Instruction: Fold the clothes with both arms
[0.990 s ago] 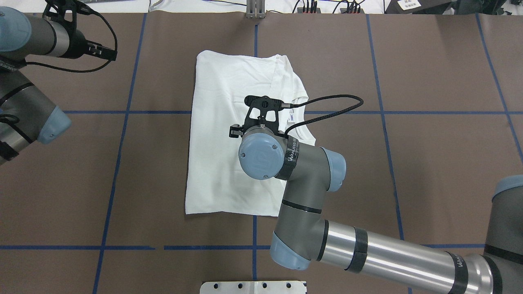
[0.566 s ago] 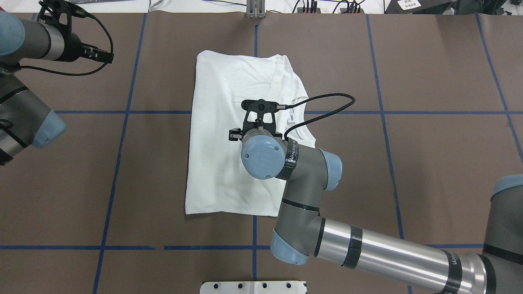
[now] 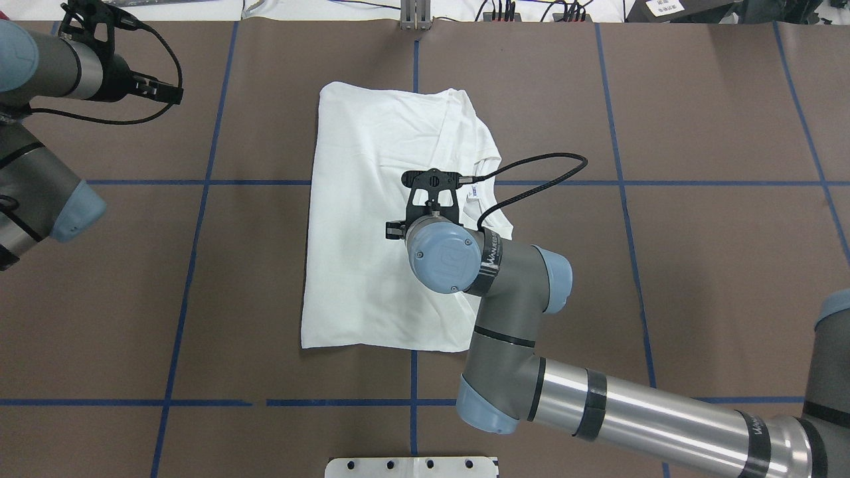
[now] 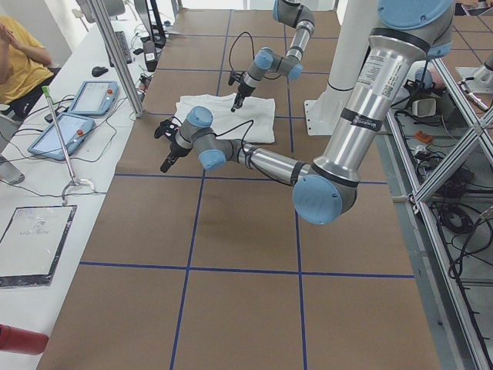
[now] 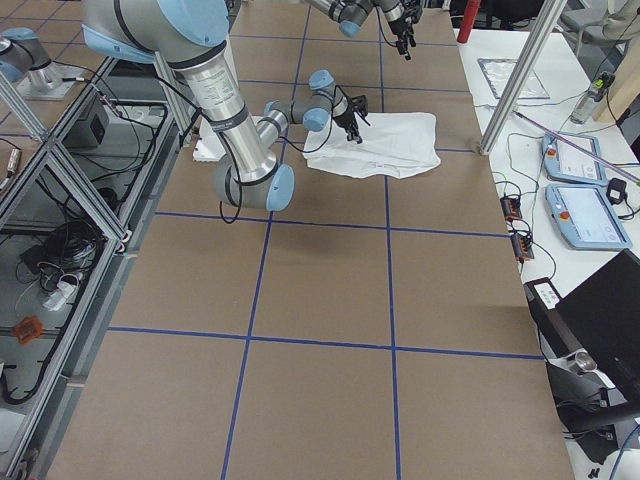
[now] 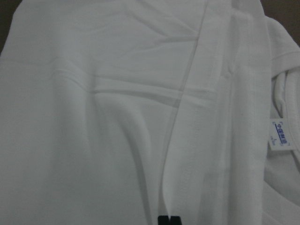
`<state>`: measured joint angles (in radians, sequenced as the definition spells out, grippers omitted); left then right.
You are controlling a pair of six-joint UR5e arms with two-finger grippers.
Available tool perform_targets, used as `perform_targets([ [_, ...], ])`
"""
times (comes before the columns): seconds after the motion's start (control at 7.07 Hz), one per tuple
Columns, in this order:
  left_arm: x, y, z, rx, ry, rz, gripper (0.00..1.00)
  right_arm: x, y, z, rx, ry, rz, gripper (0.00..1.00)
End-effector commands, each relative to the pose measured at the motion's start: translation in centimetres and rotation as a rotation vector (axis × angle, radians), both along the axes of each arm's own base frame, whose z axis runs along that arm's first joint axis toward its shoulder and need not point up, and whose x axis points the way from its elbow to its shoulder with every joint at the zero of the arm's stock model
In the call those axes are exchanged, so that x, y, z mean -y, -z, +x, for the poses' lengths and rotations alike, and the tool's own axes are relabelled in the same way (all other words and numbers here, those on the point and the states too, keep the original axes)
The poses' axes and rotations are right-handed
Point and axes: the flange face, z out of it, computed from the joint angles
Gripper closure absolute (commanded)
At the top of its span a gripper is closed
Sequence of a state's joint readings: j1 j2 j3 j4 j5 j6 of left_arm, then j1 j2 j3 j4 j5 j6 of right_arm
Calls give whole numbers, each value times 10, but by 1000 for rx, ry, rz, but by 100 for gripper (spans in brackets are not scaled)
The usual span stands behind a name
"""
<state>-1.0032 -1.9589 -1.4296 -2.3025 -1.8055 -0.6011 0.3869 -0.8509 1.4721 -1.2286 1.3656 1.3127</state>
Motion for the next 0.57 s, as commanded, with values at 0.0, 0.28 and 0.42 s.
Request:
perform_targets([
  [0.0,0,1,0,-2,1,0,0,-16,-11,47,-15,6,-2,100],
  [0.28,0,2,0,-15,13,-13,0,-7,-34,62,-43,-19,-10,100],
  [0.42,-1,2,1,-15,12,-13,0,-2,-36,64,-49,-29,-11,100],
])
